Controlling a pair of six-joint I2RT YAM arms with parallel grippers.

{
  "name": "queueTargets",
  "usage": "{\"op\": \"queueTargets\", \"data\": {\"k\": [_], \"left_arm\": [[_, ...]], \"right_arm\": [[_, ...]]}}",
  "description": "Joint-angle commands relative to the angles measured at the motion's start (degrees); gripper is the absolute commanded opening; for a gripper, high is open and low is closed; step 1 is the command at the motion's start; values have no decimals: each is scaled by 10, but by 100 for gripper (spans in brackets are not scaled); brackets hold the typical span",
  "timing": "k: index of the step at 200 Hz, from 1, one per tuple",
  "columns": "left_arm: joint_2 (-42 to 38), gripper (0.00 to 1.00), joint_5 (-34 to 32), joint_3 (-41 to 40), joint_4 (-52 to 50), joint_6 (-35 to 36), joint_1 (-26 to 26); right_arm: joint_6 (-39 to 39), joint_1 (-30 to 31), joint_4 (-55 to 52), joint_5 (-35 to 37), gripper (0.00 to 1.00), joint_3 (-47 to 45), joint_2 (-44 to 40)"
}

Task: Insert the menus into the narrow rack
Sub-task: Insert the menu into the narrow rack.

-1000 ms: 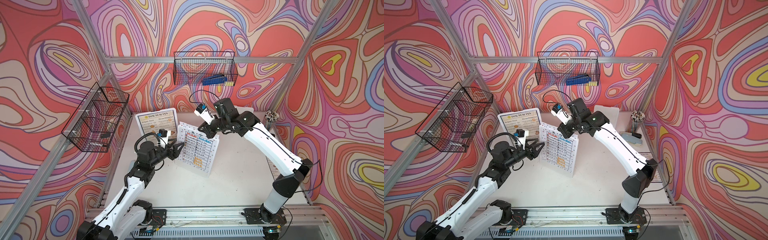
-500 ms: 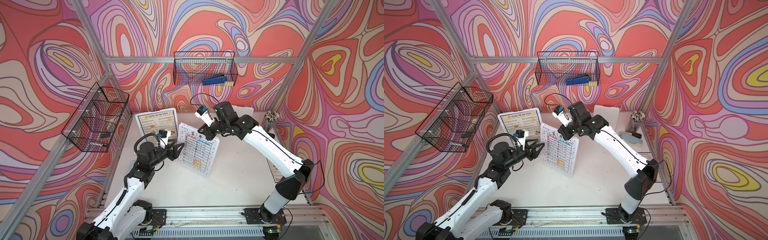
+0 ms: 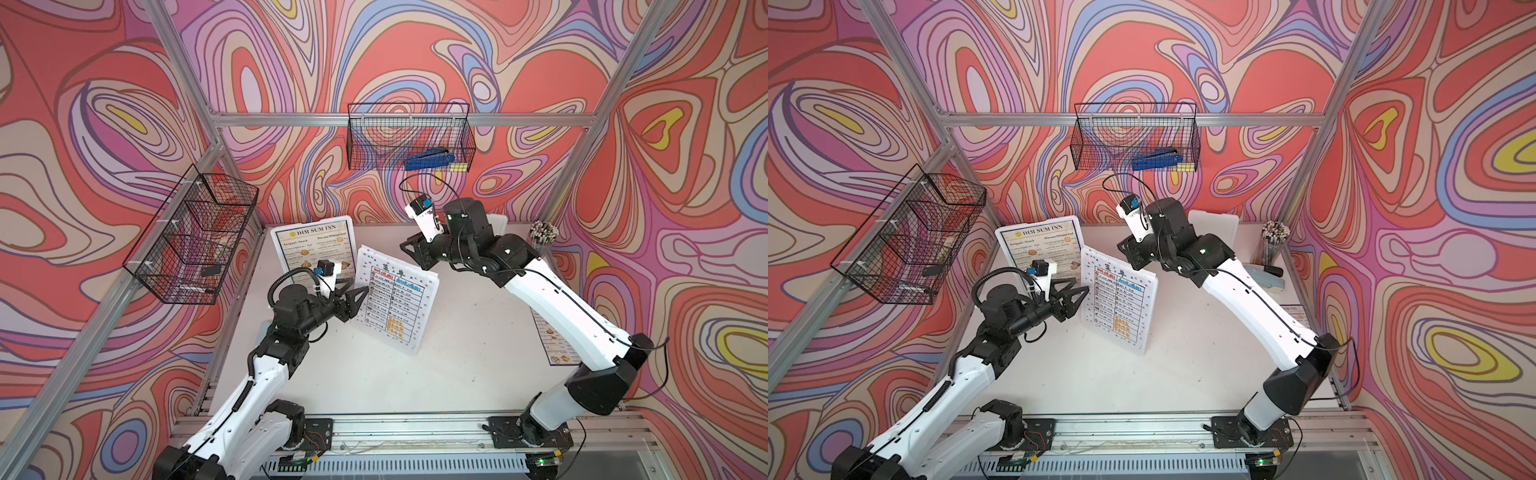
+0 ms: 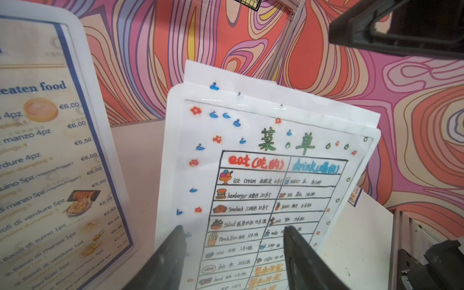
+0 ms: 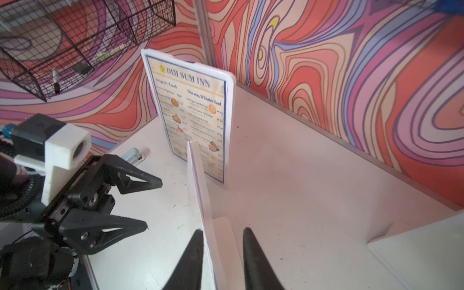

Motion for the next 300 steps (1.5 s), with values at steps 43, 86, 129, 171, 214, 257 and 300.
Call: {"op": "queueTargets", "data": {"k": [43, 86, 129, 171, 214, 257, 300], "left_arm": [[-8, 64, 9, -8, 11, -1, 1], [-12, 64, 12, -10, 15, -2, 0], [-8, 64, 15, -10, 18, -4, 0], [-11, 65, 13, -10, 15, -4, 1], [-13, 65, 13, -11, 15, -4, 1], [-13, 65, 13, -12, 15, -5, 1], [-14, 65, 11, -3, 11, -5, 1]], "right_arm": [[64, 98, 25, 249, 30, -23, 21], [83, 116, 20, 291, 30, -54, 32], [93, 125, 30, 286, 30, -83, 29], [70, 131, 40, 289, 31, -53, 15], [59, 130, 54, 334, 35, -54, 6], [70, 128, 51, 323, 34, -59, 41], [71, 129, 67, 311, 35, -85, 30]]}}
